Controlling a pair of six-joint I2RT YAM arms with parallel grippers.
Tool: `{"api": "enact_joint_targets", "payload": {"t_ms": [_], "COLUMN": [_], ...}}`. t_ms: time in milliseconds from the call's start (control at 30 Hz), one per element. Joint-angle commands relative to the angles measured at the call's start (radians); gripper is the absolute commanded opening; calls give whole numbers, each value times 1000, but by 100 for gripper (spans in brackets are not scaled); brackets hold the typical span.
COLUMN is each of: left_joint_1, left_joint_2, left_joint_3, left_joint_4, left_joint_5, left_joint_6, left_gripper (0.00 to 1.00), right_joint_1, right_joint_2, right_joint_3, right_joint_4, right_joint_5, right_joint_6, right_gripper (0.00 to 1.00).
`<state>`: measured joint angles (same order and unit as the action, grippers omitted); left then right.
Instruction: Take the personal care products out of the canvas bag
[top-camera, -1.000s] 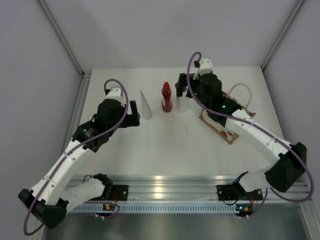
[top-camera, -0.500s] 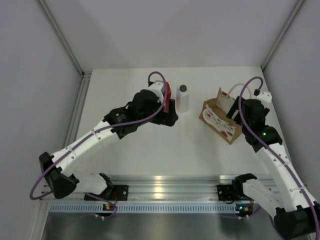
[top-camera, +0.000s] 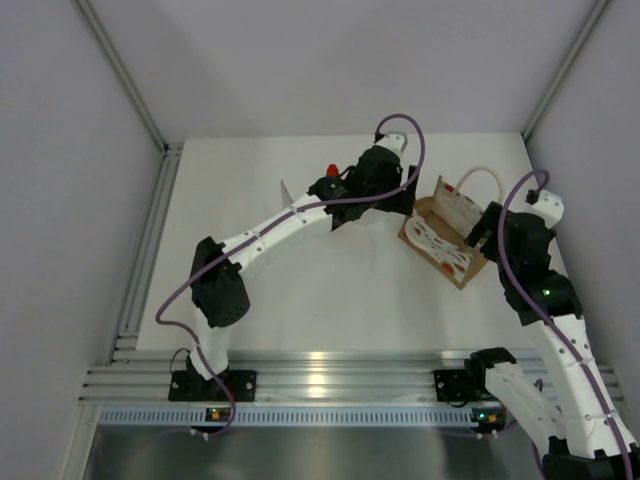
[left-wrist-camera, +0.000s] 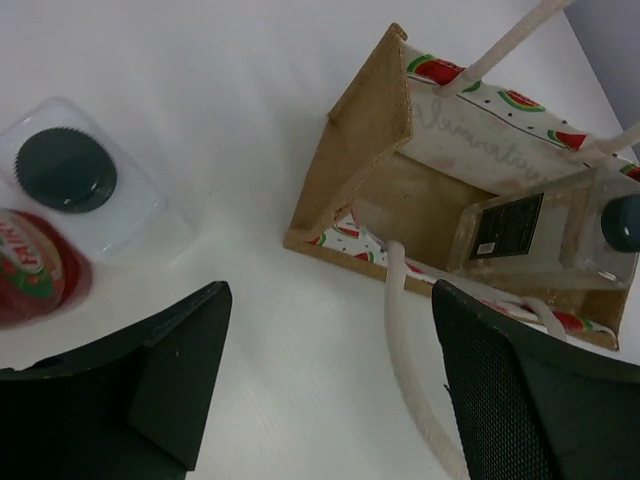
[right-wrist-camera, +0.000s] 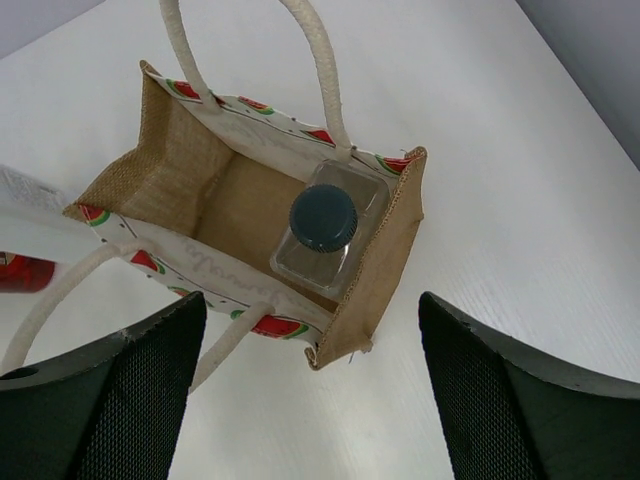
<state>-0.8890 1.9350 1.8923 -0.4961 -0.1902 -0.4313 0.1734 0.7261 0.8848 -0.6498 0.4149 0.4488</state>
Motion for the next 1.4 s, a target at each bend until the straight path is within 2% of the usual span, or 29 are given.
{"api": "enact_joint_targets", "payload": {"t_ms": [0,133,267,300,367,433,500,533,600,633,767,1033,1367], "left_joint_1": [16,30,33,33,36,38,38,36,36,36,36,35,35], "left_joint_2": [126,237,327,355,378,398,401,398,391,389,375,337,312], "left_joint_3": [149,238,309,317,335,335,324,314,275,265,219,159,126], "left_joint_4": [45,47,57,62,64,70,70,71,82,83,96,122,143], "left_joint_5": [32,61,104,101,107,113,120,123,117,109,78,43,57], "left_joint_6": [-3,-9,8,8,8,2,-10,-18,-44,-56,-122,-208,-215], "left_gripper": [85,81,70,62,52,36,25,12,7,0,0,0,0], "right_joint_1": [-18,-18,-20,-20,-18,-18,-18,-18,-18,-20,-20,-26,-44], "right_joint_2": [-34,-60,-74,-74,-76,-73,-54,-45,-4,13,99,286,410], "right_joint_3": [55,74,92,94,100,100,103,106,106,103,102,140,183], "right_joint_4": [-63,-96,-116,-117,-119,-119,-117,-120,-123,-123,-122,-71,-27], "right_joint_5": [-19,-24,-24,-27,-48,-59,-83,-96,-100,-91,-10,18,38], "right_joint_6": [-10,-19,-35,-36,-41,-39,-41,-39,-32,-25,13,42,83], "right_gripper": [84,84,84,84,83,83,81,81,80,80,79,64,61]}}
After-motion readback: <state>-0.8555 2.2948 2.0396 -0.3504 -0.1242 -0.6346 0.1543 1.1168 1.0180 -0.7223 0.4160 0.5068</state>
